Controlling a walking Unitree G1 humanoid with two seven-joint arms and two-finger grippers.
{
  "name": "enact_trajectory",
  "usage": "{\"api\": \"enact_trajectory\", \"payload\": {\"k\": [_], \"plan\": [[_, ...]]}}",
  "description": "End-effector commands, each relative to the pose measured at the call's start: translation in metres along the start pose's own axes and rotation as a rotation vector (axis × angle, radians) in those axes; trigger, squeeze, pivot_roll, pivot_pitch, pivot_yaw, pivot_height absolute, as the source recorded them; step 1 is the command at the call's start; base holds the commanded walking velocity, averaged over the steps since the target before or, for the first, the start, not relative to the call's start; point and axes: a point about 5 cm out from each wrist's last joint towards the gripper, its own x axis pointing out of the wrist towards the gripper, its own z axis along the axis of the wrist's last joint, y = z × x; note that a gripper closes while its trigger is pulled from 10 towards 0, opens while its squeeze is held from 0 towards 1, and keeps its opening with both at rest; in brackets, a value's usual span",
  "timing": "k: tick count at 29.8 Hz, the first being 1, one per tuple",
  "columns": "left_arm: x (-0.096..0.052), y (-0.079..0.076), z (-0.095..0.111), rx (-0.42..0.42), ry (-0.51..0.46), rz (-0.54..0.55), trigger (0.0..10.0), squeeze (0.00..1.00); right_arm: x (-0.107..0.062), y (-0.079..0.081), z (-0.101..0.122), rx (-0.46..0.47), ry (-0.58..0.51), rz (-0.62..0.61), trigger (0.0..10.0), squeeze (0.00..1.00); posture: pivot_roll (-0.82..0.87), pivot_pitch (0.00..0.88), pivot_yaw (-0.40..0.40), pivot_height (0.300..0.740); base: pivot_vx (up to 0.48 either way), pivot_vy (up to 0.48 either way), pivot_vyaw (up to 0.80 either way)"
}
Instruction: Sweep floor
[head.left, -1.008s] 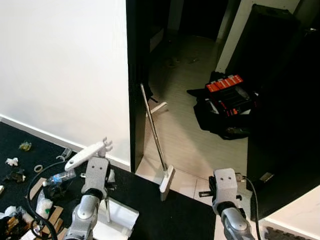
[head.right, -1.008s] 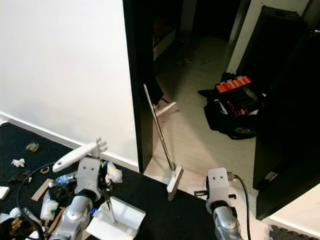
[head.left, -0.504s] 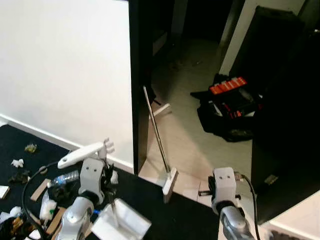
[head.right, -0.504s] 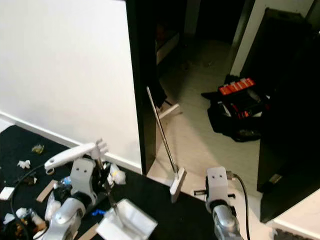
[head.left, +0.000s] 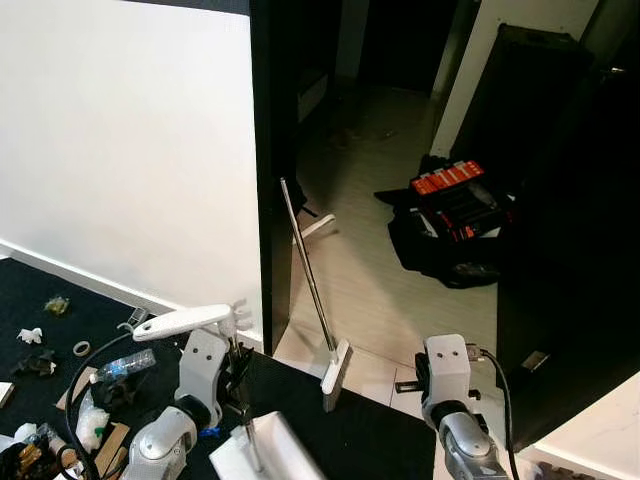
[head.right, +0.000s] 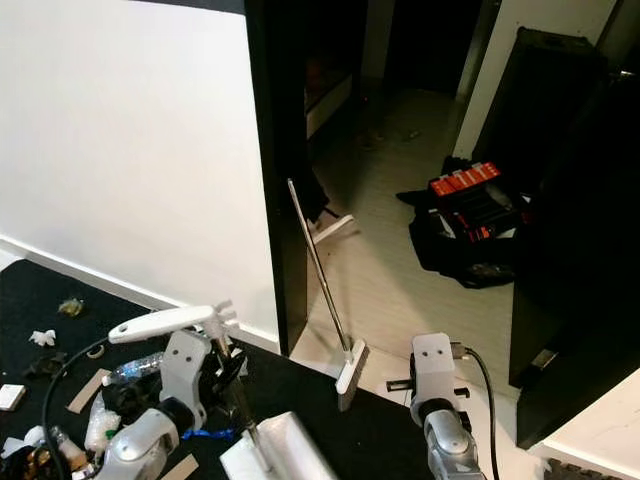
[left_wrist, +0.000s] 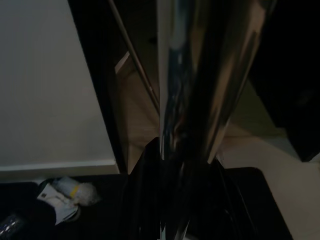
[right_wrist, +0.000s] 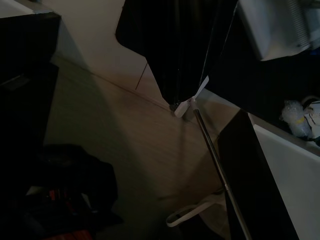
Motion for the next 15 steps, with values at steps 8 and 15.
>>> {"api": "enact_trajectory", "payload": {"k": [8, 15], "plan": [[0.000, -0.003, 0.001, 0.016, 0.009, -0.059, 10.0, 0.00, -0.005, -0.003, -0.008, 0.011, 0.021, -0.017, 10.0, 0.00, -0.04, 0.142, -0.029, 0.740, 0.000, 0.000, 0.00], [-0.003, -0.011, -0.016, 0.054, 0.067, -0.053, 10.0, 0.00, -0.005, -0.002, -0.008, 0.012, 0.020, -0.014, 10.0, 0.00, -0.04, 0.147, -0.033, 0.740, 0.000, 0.000, 0.00]]}}
